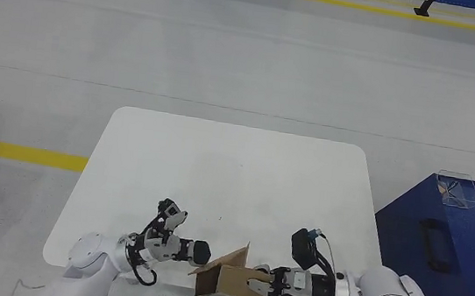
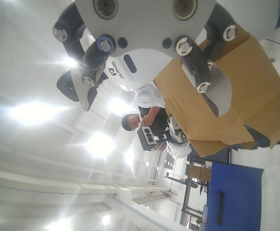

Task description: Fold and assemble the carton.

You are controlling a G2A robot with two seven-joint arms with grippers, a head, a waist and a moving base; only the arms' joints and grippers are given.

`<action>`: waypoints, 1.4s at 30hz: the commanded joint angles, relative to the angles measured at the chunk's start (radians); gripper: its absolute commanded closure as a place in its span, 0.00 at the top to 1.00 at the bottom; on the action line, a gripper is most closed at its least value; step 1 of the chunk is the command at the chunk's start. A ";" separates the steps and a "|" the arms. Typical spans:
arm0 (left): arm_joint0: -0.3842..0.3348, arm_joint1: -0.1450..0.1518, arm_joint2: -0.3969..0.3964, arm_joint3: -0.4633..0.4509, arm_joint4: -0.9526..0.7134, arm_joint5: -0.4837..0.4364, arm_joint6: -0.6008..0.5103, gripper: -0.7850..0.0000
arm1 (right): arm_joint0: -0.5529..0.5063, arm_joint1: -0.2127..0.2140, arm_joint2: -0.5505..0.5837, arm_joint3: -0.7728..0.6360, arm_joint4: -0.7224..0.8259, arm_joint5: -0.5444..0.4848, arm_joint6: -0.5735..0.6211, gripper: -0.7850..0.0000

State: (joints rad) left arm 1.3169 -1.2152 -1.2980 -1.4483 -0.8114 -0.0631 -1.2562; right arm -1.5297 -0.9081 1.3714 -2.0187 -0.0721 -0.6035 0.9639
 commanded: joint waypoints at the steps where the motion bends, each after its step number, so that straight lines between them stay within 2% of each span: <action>1: 0.042 0.012 -0.068 -0.069 0.079 -0.085 0.055 1.00 | 0.011 0.001 0.007 0.018 0.042 0.017 0.003 0.00; 3: 0.113 0.027 -0.129 -0.178 0.224 -0.161 0.114 1.00 | 0.028 0.004 0.018 0.046 0.108 0.040 0.020 0.00; 6: 0.184 0.040 -0.181 -0.304 0.416 -0.183 0.197 1.00 | 0.054 0.008 0.029 0.085 0.223 0.065 0.071 0.00; 8: 0.222 0.047 -0.192 -0.380 0.524 -0.164 0.226 1.00 | 0.076 0.011 0.043 0.106 0.264 0.069 0.106 0.00; 10: 0.245 0.051 -0.189 -0.424 0.557 -0.138 0.213 1.00 | 0.091 0.014 0.051 0.126 0.284 0.071 0.127 0.00; 13: 0.260 0.060 -0.188 -0.481 0.755 -0.100 0.258 1.00 | 0.109 0.016 0.048 0.142 0.311 0.082 0.154 0.00; 18: 0.275 0.065 -0.150 -0.551 0.973 -0.037 0.337 1.00 | 0.135 0.017 0.024 0.160 0.334 0.102 0.197 0.00; 22: 0.273 0.068 -0.108 -0.568 1.103 -0.012 0.363 1.00 | 0.158 0.015 -0.004 0.173 0.336 0.101 0.216 0.00; 27: 0.253 0.072 -0.075 -0.564 1.131 0.019 0.328 1.00 | 0.180 0.014 -0.037 0.174 0.324 0.105 0.237 0.00; 34: 0.223 0.073 -0.020 -0.576 1.218 0.054 0.359 1.00 | 0.209 0.013 -0.079 0.172 0.299 0.115 0.263 0.00; 39: 0.195 0.073 0.029 -0.572 1.279 0.105 0.337 1.00 | 0.218 0.012 -0.096 0.177 0.292 0.114 0.255 0.00; 42: 0.180 0.072 0.051 -0.563 1.302 0.130 0.336 0.96 | 0.221 0.012 -0.100 0.176 0.293 0.109 0.247 0.00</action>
State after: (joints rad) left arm 1.5000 -1.1424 -1.2530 -2.0137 0.4881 0.0606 -0.9210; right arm -1.3089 -0.8961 1.2721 -1.8420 0.2205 -0.4931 1.2131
